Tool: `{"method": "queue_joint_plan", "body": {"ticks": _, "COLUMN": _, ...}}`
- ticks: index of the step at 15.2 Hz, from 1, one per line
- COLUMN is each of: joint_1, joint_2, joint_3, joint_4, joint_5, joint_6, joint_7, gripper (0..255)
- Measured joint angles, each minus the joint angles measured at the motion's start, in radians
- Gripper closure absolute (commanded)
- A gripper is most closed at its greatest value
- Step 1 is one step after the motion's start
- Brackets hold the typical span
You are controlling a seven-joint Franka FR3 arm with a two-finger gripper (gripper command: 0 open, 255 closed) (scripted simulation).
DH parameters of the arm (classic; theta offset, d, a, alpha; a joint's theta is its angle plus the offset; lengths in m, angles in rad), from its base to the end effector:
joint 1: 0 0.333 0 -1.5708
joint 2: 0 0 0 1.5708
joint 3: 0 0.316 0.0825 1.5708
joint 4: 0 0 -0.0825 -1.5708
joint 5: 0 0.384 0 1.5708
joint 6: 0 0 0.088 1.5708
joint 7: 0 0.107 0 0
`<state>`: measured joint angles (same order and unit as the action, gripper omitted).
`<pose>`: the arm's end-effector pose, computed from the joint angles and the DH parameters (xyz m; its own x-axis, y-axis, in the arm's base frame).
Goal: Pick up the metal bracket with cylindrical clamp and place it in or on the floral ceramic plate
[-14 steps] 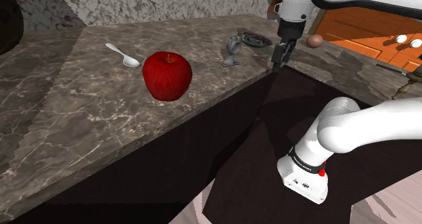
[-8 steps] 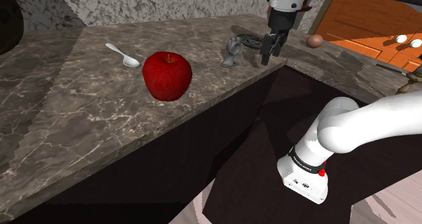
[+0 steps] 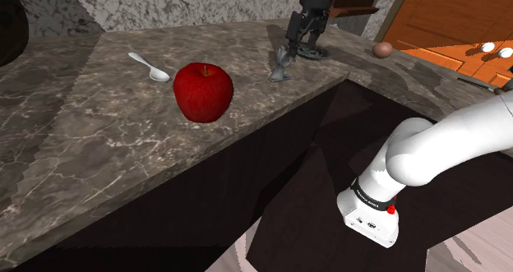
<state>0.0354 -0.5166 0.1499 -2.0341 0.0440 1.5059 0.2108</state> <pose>0.3731 0.0906 0.6404 0.9990 -0.0431 -0.0099 -0.0427 -0.9986 0.0327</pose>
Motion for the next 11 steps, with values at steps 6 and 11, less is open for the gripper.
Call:
{"method": "queue_joint_plan", "body": {"ticks": 6, "joint_1": 0.001, "joint_2": 0.082, "joint_3": 0.026, "joint_4": 0.088, "joint_5": 0.019, "joint_6": 0.035, "joint_7": 0.052, "gripper": 0}}
{"method": "queue_joint_plan", "body": {"ticks": 11, "joint_1": 0.002, "joint_2": 0.066, "joint_3": 0.027, "joint_4": 0.011, "joint_5": 0.023, "joint_6": 0.097, "joint_7": 0.051, "gripper": 0}}
